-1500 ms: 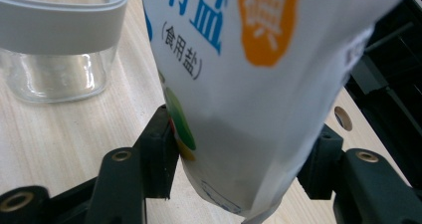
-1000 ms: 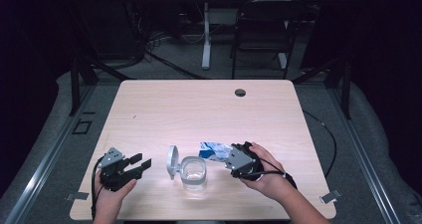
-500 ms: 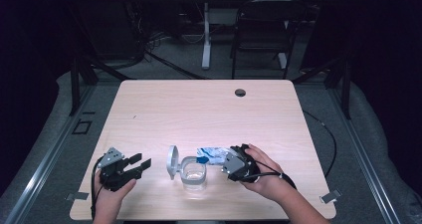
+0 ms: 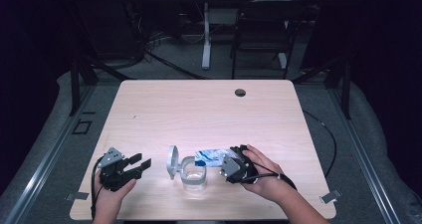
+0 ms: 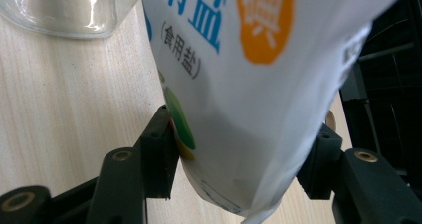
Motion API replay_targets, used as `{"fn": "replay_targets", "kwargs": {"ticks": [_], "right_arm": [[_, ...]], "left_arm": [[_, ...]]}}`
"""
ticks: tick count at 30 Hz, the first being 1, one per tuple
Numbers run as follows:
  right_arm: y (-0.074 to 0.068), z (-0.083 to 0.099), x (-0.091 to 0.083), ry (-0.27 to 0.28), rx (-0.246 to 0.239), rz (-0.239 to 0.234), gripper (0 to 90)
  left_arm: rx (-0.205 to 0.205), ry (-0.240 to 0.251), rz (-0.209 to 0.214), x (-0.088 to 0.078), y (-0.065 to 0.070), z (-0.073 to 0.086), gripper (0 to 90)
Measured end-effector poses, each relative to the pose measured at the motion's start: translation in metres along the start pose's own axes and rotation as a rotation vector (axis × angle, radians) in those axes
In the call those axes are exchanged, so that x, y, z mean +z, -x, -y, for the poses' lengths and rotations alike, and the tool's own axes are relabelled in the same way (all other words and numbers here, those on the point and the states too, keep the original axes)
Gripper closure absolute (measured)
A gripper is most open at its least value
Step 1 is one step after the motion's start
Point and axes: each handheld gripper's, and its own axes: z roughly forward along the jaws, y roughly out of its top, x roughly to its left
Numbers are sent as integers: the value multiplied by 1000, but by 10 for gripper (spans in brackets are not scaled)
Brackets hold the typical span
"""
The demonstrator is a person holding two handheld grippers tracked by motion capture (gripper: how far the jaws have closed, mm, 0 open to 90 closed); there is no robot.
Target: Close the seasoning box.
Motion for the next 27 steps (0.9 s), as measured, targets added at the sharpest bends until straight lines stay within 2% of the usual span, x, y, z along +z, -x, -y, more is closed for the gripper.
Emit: {"fn": "replay_targets", "kwargs": {"ticks": [12,27], "right_arm": [[1,-3,0,-18,-34,12,441],[2,-5,0,-34,-49,18,441]], "left_arm": [[1,0,1,0,0,0,523],[-3,-2,2,0,-1,0,523]]}}
